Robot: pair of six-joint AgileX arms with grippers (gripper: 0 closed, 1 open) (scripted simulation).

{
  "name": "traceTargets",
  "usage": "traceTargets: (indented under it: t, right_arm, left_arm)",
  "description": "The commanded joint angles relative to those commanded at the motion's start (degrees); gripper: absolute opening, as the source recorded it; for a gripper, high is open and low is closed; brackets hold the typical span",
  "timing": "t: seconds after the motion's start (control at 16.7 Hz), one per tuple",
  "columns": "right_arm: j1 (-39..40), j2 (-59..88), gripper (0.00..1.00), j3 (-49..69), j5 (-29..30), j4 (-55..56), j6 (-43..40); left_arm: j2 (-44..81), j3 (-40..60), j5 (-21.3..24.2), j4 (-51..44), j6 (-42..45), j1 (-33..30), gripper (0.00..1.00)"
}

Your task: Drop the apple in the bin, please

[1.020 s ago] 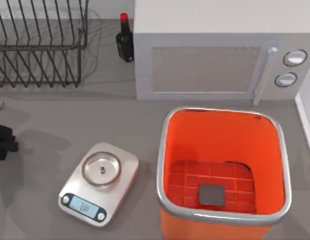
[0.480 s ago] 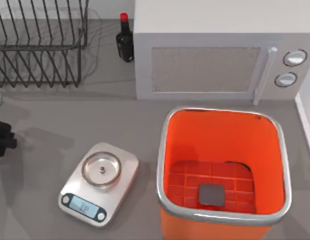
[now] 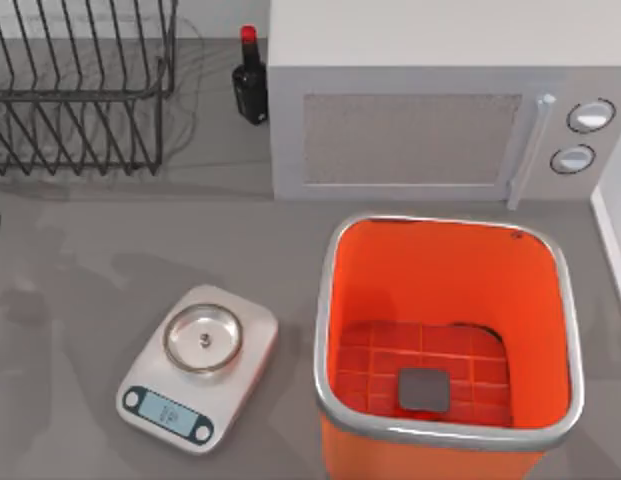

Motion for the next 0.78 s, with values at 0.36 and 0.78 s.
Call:
traceTargets:
  t: [0.36,0.78]
  right_arm:
    - [0.00,0.00,1.00,0.00,0.00,0.00,0.00]
    - [0.00,0.00,1.00,0.00,0.00,0.00,0.00]
  left_arm:
    - [-6.05,5.82,-0.40,-8.67,-0.03,-0.13,0.00]
    - [-3.07,9.45,-1.61,-11.58,0.42,-3.84,0.00]
